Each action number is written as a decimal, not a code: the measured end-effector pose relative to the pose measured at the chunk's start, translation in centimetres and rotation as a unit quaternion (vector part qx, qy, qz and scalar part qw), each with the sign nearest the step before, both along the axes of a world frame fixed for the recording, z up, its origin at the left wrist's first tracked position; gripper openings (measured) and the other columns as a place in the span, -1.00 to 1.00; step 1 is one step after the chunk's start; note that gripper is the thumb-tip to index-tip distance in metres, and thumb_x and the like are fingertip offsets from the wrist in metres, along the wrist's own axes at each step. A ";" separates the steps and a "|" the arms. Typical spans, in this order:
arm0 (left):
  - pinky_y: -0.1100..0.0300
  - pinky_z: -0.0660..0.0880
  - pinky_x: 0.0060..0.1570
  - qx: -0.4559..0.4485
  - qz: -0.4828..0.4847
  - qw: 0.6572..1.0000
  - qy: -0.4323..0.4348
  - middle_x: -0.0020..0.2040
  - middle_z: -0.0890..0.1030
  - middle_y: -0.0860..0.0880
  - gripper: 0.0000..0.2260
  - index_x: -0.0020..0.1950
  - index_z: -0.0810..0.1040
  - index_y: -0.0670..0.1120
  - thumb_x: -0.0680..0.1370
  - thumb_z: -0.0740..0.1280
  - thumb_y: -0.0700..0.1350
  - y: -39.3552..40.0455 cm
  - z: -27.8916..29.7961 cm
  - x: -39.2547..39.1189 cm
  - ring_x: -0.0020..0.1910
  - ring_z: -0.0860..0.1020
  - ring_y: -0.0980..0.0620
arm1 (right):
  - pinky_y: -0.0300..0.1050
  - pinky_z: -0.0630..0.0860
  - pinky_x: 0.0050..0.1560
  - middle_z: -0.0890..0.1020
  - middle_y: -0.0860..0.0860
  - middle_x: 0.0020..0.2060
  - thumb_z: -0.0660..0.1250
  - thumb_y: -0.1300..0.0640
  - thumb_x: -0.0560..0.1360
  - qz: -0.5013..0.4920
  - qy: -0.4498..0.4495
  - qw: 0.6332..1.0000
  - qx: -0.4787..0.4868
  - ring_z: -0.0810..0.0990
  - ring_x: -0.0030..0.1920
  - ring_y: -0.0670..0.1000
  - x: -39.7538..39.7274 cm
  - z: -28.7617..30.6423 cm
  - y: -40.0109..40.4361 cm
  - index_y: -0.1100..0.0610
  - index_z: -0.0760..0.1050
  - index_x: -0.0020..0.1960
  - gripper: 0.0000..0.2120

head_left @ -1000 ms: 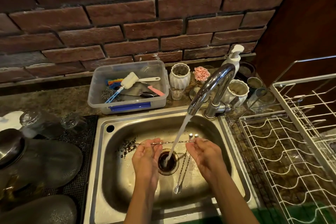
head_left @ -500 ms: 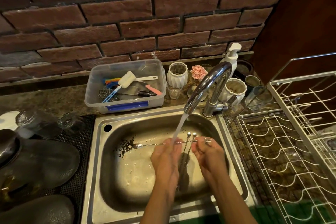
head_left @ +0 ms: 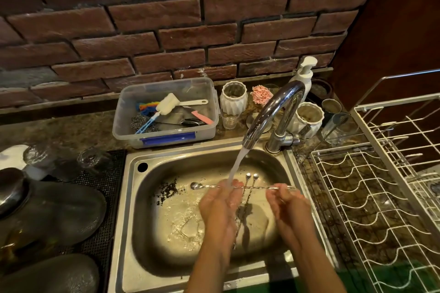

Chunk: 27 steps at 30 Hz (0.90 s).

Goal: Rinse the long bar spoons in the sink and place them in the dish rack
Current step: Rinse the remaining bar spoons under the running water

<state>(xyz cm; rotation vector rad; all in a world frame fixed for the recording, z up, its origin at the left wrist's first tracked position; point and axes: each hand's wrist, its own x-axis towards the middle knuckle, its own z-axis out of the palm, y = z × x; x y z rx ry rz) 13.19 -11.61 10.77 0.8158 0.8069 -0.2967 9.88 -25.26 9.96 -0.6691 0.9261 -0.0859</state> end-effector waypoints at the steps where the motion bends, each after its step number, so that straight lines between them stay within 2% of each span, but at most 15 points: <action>1: 0.14 0.66 -0.10 0.010 0.012 1.000 -0.002 0.00 0.70 -0.27 -0.89 0.05 0.59 -0.30 0.55 0.35 -0.30 0.7 -0.1 0.3 -0.04 0.72 -0.11 | -0.21 0.66 -0.36 0.62 0.22 -0.18 0.28 0.31 0.56 -0.027 0.003 1.000 -0.001 0.68 -0.40 0.00 -0.2 -0.2 -1.1 0.37 0.52 0.09 -0.84; 3: 0.04 0.62 0.09 0.021 0.016 1.000 -0.010 0.00 0.70 -0.27 -0.92 0.00 0.60 -0.28 0.57 0.33 -0.29 1.4 -0.4 0.3 0.01 0.71 -0.15 | -0.11 0.67 -0.15 0.61 0.25 -0.09 0.25 0.27 0.60 -0.065 0.002 0.998 0.011 0.72 -0.30 0.06 -0.7 -0.6 -2.4 0.34 0.51 0.09 -0.85; 4: 0.00 0.59 0.14 0.020 0.017 1.000 -0.011 0.01 0.70 -0.27 -0.90 0.00 0.59 -0.28 0.59 0.31 -0.26 1.4 -0.4 0.2 0.01 0.71 -0.16 | -0.09 0.67 -0.12 0.63 0.26 -0.10 0.23 0.25 0.62 -0.069 0.001 0.997 0.015 0.73 -0.28 0.07 -0.9 -0.7 -2.7 0.33 0.50 0.09 -0.84; 7: -0.08 0.57 0.20 -0.020 0.030 0.999 -0.016 0.03 0.69 -0.33 -0.78 0.09 0.54 -0.25 0.64 0.26 -0.10 0.2 -0.5 -0.1 0.01 0.71 -0.18 | -0.12 0.69 -0.21 0.70 0.19 -0.32 0.21 0.22 0.63 -0.083 -0.013 0.996 0.010 0.73 -0.35 0.02 -1.5 -0.6 -3.1 0.31 0.48 0.04 -0.85; 9: -0.02 0.64 0.08 -0.034 0.032 0.999 -0.006 -0.02 0.70 -0.34 -0.69 0.17 0.52 -0.27 0.65 0.23 -0.02 -0.4 -0.5 -0.1 0.00 0.71 -0.20 | -0.11 0.69 -0.25 0.67 0.25 -0.26 0.20 0.20 0.64 -0.106 -0.016 0.994 0.010 0.73 -0.36 0.04 -2.0 -0.3 -3.9 0.28 0.47 0.06 -0.85; 11: 0.06 0.67 -0.02 -0.017 0.004 1.000 -0.009 -0.05 0.71 -0.32 -0.70 0.14 0.57 -0.31 0.65 0.26 -0.07 -0.9 -0.3 -0.2 -0.02 0.71 -0.19 | -0.13 0.68 -0.29 0.70 0.22 -0.30 0.19 0.18 0.65 -0.123 -0.012 0.992 0.012 0.73 -0.35 0.05 -2.4 -0.1 -4.7 0.26 0.47 0.05 -0.84; 13: 0.04 0.64 0.07 0.006 -0.029 0.999 -0.023 -0.08 0.73 -0.24 -0.82 0.08 0.62 -0.31 0.62 0.31 -0.22 -1.2 -0.1 -0.4 -0.04 0.72 -0.12 | -0.15 0.67 -0.32 0.71 0.16 -0.40 0.19 0.18 0.65 -0.123 -0.015 0.992 0.013 0.73 -0.35 0.05 -2.7 0.1 -5.1 0.25 0.47 0.04 -0.85; 16: 0.00 0.60 0.16 -0.001 -0.029 0.999 -0.029 -0.04 0.73 -0.21 -0.84 0.14 0.59 -0.31 0.57 0.32 -0.33 -0.8 0.0 -0.1 0.01 0.71 -0.11 | -0.16 0.67 -0.32 0.69 0.19 -0.32 0.19 0.23 0.64 -0.101 -0.029 0.994 0.010 0.72 -0.36 0.04 -2.4 0.7 -4.5 0.28 0.49 -0.03 -0.84; 18: 0.02 0.64 0.10 -0.020 -0.023 0.999 -0.029 0.03 0.71 -0.26 -0.81 0.18 0.57 -0.33 0.59 0.30 -0.32 -0.2 -0.1 0.1 0.06 0.70 -0.16 | -0.16 0.68 -0.30 0.64 0.22 -0.21 0.21 0.27 0.62 -0.065 -0.028 0.997 0.001 0.71 -0.34 0.03 -1.7 1.0 -3.2 0.32 0.51 -0.04 -0.85; 20: 0.07 0.66 0.02 -0.025 -0.028 0.999 -0.028 0.03 0.71 -0.28 -0.82 0.17 0.56 -0.33 0.61 0.28 -0.30 0.3 0.1 -0.2 0.06 0.70 -0.16 | -0.16 0.66 -0.30 0.66 0.20 -0.24 0.26 0.30 0.58 0.012 -0.019 0.999 -0.033 0.69 -0.32 0.01 -0.9 1.0 -1.0 0.35 0.54 0.01 -0.87; 23: 0.05 0.65 0.07 -0.003 -0.020 0.999 -0.032 0.01 0.70 -0.30 -0.84 0.13 0.56 -0.33 0.61 0.27 -0.28 1.4 0.3 -0.7 0.03 0.70 -0.18 | -0.08 0.62 -0.11 0.67 0.23 -0.13 0.31 0.32 0.56 0.101 -0.026 0.992 -0.067 0.68 -0.11 0.10 0.9 0.7 3.2 0.35 0.56 0.02 -0.89; 25: 0.02 0.62 0.10 0.018 0.022 0.999 -0.023 -0.05 0.71 -0.28 -0.88 0.07 0.56 -0.31 0.62 0.25 -0.30 2.9 0.1 -0.4 0.00 0.70 -0.19 | -0.05 0.64 -0.05 0.66 0.22 -0.14 0.31 0.35 0.56 0.106 -0.042 0.992 -0.061 0.68 -0.07 0.14 2.1 0.8 5.6 0.35 0.56 -0.02 -0.93; 27: 0.06 0.65 0.03 0.040 0.059 0.997 -0.020 -0.05 0.69 -0.28 -0.89 0.04 0.55 -0.29 0.63 0.24 -0.31 4.4 0.0 0.1 -0.02 0.69 -0.16 | -0.05 0.64 -0.06 0.68 0.18 -0.19 0.31 0.38 0.56 0.103 -0.045 0.991 -0.075 0.69 -0.14 0.11 3.1 0.9 7.3 0.32 0.57 -0.05 -0.94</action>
